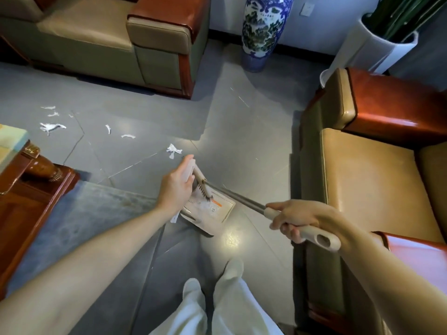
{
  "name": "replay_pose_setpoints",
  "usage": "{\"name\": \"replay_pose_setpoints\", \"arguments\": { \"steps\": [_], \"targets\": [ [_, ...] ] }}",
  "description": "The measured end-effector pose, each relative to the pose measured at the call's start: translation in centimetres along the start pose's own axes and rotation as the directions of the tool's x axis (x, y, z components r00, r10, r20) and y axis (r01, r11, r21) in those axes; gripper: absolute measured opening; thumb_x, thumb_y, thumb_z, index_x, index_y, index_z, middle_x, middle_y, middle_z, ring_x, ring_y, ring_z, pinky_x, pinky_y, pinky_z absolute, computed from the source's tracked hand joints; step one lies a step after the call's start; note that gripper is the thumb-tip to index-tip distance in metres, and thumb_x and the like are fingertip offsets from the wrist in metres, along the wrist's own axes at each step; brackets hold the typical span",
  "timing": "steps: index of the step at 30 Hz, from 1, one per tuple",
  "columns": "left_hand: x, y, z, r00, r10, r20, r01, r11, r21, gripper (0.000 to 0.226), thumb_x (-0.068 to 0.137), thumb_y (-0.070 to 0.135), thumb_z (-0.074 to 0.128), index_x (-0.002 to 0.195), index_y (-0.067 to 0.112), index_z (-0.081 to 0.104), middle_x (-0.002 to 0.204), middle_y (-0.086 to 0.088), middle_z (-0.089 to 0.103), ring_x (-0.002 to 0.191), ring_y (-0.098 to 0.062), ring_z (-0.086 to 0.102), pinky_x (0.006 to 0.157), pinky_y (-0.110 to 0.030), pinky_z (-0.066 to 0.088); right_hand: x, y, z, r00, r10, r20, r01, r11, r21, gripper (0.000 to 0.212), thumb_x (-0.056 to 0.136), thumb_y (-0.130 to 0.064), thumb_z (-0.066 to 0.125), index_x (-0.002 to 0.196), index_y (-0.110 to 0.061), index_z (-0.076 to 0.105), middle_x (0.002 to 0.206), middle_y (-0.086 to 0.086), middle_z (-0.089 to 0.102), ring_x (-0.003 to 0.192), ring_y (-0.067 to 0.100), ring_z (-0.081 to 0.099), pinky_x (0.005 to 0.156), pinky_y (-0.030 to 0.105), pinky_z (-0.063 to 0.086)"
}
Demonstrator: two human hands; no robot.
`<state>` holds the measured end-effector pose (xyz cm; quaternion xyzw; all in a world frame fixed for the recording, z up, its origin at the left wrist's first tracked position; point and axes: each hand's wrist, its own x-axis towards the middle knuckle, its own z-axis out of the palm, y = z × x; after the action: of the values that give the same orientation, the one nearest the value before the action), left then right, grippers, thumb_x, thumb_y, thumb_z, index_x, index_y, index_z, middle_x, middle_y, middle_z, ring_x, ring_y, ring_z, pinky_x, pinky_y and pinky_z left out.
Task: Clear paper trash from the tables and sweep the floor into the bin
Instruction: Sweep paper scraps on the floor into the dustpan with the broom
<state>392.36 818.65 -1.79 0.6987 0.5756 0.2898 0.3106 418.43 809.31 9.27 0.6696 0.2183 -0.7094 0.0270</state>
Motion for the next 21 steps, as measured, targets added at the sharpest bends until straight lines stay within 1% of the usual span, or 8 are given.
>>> {"name": "replay_pose_setpoints", "arguments": {
  "steps": [3,8,10,13,15,18,19,21],
  "targets": [
    [3.3,-0.8,-1.6,0.997,-0.050,-0.064,0.049,0.999,-0.006,0.051,0.088,0.003,0.058,0.135,0.022,0.051,0.102,-0.014,0.067,0.085,-0.034,0.060,0.072,-0.024,0.037,1.5,-5.3,-1.0,0.998,-0.068,-0.015,0.068,0.997,-0.030,0.028,0.093,0.001,0.052,0.096,-0.027,0.054,0.058,0.005,0.047,0.041,0.007,0.040,0.037,0.016,0.039],
    [9.2,-2.5,-3.2,0.965,-0.142,-0.222,0.146,0.989,0.000,0.048,0.089,0.003,0.059,0.132,0.021,0.051,0.104,-0.014,0.067,0.088,-0.033,0.060,0.071,-0.023,0.037,5.0,-15.1,-5.0,0.986,-0.167,-0.026,0.163,0.980,-0.113,0.023,0.094,0.003,0.048,0.099,-0.019,0.053,0.064,0.007,0.042,0.043,0.008,0.036,0.039,0.016,0.035],
    [11.8,-3.3,-3.2,0.941,-0.222,-0.254,0.224,0.974,-0.022,0.048,0.090,0.005,0.058,0.134,0.023,0.049,0.104,-0.014,0.065,0.090,-0.031,0.060,0.074,-0.023,0.039,7.3,-19.4,-7.1,0.979,-0.203,-0.018,0.197,0.964,-0.177,0.023,0.094,0.005,0.046,0.104,-0.015,0.051,0.057,0.006,0.042,0.038,0.007,0.036,0.036,0.015,0.035],
    [15.5,-4.3,-3.0,0.887,-0.337,-0.316,0.335,0.940,-0.064,0.049,0.091,0.005,0.054,0.128,0.035,0.045,0.097,-0.007,0.063,0.088,-0.028,0.059,0.073,-0.025,0.039,11.6,-25.6,-10.1,0.965,-0.261,-0.013,0.244,0.918,-0.313,0.024,0.092,0.006,0.044,0.108,-0.011,0.050,0.040,0.001,0.040,0.031,0.009,0.035,0.033,0.016,0.033],
    [17.7,-4.7,-2.9,0.852,-0.403,-0.334,0.404,0.912,-0.069,0.049,0.092,0.006,0.053,0.123,0.042,0.042,0.096,-0.007,0.062,0.090,-0.030,0.060,0.073,-0.029,0.045,14.5,-29.2,-11.6,0.956,-0.293,-0.010,0.252,0.839,-0.482,0.021,0.091,0.002,0.048,0.108,-0.009,0.051,0.038,0.001,0.043,0.033,0.012,0.039,0.037,0.019,0.037],
    [20.8,-5.2,-2.8,0.796,-0.478,-0.372,0.482,0.872,-0.088,0.049,0.095,0.010,0.056,0.131,0.040,0.041,0.123,-0.006,0.061,0.113,-0.028,0.057,0.090,-0.033,0.048,18.2,-33.8,-12.9,0.934,-0.356,0.020,0.248,0.607,-0.755,0.016,0.086,-0.005,0.052,0.102,-0.011,0.053,0.039,-0.001,0.051,0.035,0.014,0.048,0.044,0.020,0.039],
    [21.9,-5.4,-2.9,0.780,-0.491,-0.388,0.499,0.862,-0.088,0.050,0.095,0.012,0.057,0.135,0.037,0.042,0.131,-0.004,0.057,0.119,-0.027,0.054,0.094,-0.031,0.045,19.3,-35.0,-13.0,0.930,-0.367,0.036,0.238,0.523,-0.818,0.017,0.086,-0.006,0.052,0.102,-0.012,0.053,0.045,0.000,0.055,0.039,0.014,0.051,0.043,0.019,0.038],
    [23.8,-6.0,-3.3,0.754,-0.515,-0.408,0.528,0.844,-0.092,0.052,0.094,0.012,0.058,0.140,0.031,0.041,0.140,0.001,0.051,0.127,-0.023,0.048,0.099,-0.027,0.038,21.1,-36.8,-12.9,0.937,-0.340,0.074,0.212,0.391,-0.895,0.027,0.086,-0.007,0.052,0.112,-0.012,0.054,0.070,0.005,0.063,0.058,0.017,0.059,0.047,0.021,0.038]
  ]
}}
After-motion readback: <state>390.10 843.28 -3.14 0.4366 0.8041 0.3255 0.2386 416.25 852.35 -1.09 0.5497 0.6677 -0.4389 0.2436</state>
